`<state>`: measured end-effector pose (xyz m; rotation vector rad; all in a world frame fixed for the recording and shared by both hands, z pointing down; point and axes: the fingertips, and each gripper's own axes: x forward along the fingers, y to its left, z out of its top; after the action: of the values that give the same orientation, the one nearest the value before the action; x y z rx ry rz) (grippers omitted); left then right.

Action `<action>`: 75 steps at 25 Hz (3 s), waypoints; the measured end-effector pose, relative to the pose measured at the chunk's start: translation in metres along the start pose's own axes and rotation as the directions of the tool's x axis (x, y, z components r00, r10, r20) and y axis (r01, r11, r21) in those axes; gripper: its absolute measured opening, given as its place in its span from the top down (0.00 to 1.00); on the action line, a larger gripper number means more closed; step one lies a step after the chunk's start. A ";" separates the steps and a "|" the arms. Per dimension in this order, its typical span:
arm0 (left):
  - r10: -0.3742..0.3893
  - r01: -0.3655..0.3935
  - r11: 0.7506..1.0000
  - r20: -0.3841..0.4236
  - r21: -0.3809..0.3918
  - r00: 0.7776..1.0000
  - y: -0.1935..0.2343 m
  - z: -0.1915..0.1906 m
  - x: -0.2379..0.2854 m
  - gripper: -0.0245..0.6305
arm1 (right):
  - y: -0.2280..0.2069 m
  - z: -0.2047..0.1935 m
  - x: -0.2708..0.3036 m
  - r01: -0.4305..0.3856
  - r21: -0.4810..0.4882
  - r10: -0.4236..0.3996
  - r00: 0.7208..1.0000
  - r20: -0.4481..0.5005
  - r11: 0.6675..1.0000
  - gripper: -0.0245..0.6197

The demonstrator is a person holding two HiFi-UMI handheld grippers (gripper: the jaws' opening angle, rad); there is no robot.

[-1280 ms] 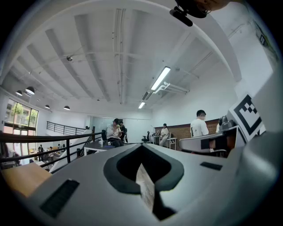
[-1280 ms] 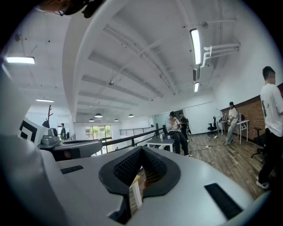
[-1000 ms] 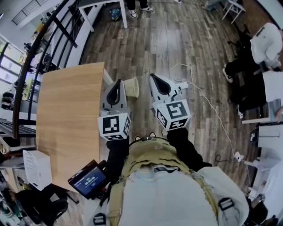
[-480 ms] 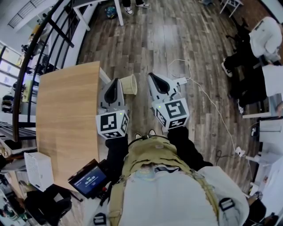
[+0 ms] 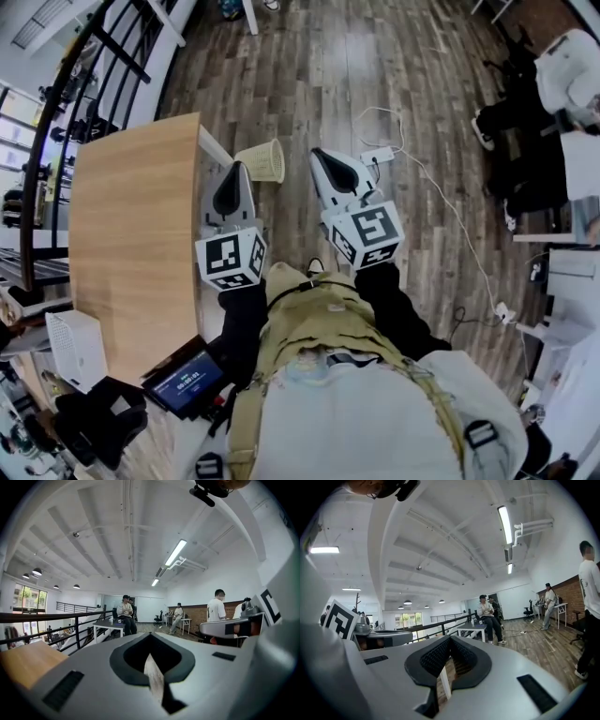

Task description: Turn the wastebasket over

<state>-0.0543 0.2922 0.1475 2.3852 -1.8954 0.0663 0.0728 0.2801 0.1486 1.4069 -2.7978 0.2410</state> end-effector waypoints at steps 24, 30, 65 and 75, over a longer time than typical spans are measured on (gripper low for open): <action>-0.060 0.053 0.996 -0.111 -0.068 0.992 0.072 -0.034 0.139 0.97 | -0.062 -0.026 0.136 0.069 0.020 -0.067 0.995 -0.073 0.997 0.93; -0.100 0.081 0.989 -0.160 -0.122 0.982 0.109 -0.052 0.194 0.97 | -0.070 -0.043 0.203 0.074 0.022 -0.071 0.987 -0.144 0.997 0.93; -0.197 0.130 0.980 -0.698 -0.149 0.688 0.165 -0.404 0.335 0.97 | -0.166 -0.343 0.322 -0.053 0.148 0.140 0.731 -0.668 0.988 0.93; -0.207 0.129 0.978 -0.764 -0.162 0.611 0.172 -0.494 0.340 0.97 | -0.174 -0.438 0.336 -0.054 0.180 0.167 0.690 -0.705 0.982 0.93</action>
<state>-0.1320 -0.0262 0.6786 1.9390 -1.2041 0.8401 -0.0194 -0.0302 0.6285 0.8635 -2.2119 0.8167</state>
